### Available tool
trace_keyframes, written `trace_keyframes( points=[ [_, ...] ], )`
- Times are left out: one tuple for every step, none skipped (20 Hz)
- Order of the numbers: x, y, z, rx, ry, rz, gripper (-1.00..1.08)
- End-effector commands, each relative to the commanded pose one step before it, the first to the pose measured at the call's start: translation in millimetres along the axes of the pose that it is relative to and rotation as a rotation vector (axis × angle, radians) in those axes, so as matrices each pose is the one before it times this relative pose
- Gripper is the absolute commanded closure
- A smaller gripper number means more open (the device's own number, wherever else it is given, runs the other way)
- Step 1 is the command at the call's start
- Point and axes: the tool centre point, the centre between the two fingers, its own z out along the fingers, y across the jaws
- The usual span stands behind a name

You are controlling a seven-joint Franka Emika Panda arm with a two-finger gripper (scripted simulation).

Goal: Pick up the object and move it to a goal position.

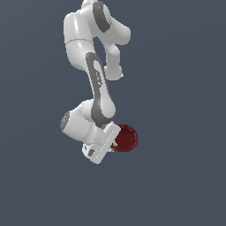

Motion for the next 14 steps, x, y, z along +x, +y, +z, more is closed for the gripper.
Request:
trace_keyframes(
  points=[
    [0.48, -0.09, -0.31, -0.00035, 0.00009, -0.00017, 1.08],
    [1.20, -0.24, -0.64, 0.00000, 0.00000, 0.00000, 1.08],
    [1.99, -0.40, -1.07, 0.00000, 0.00000, 0.00000, 1.08],
    [2.77, -0.56, -1.49, 0.00000, 0.00000, 0.00000, 1.08],
    [3.55, -0.71, -1.91, 0.00000, 0.00000, 0.00000, 1.08],
    [4.32, -0.86, -2.32, 0.00000, 0.00000, 0.00000, 1.08],
    [5.02, -1.00, -2.70, 0.00000, 0.00000, 0.00000, 1.08],
    [5.86, -1.35, -2.73, 0.00050, -0.00011, -0.00047, 1.08],
    [6.16, -1.20, -3.31, 0.00000, 0.00000, 0.00000, 1.08],
    [6.60, -1.28, -3.55, 0.00000, 0.00000, 0.00000, 1.08],
    [6.98, -1.34, -3.74, 0.00000, 0.00000, 0.00000, 1.08],
    [7.28, -1.38, -3.91, 0.00000, 0.00000, 0.00000, 1.08],
    [7.53, -1.41, -4.04, 0.00000, 0.00000, 0.00000, 1.08],
    [7.74, -1.44, -3.95, -0.00031, -0.00062, 0.00000, 1.08]
  ],
)
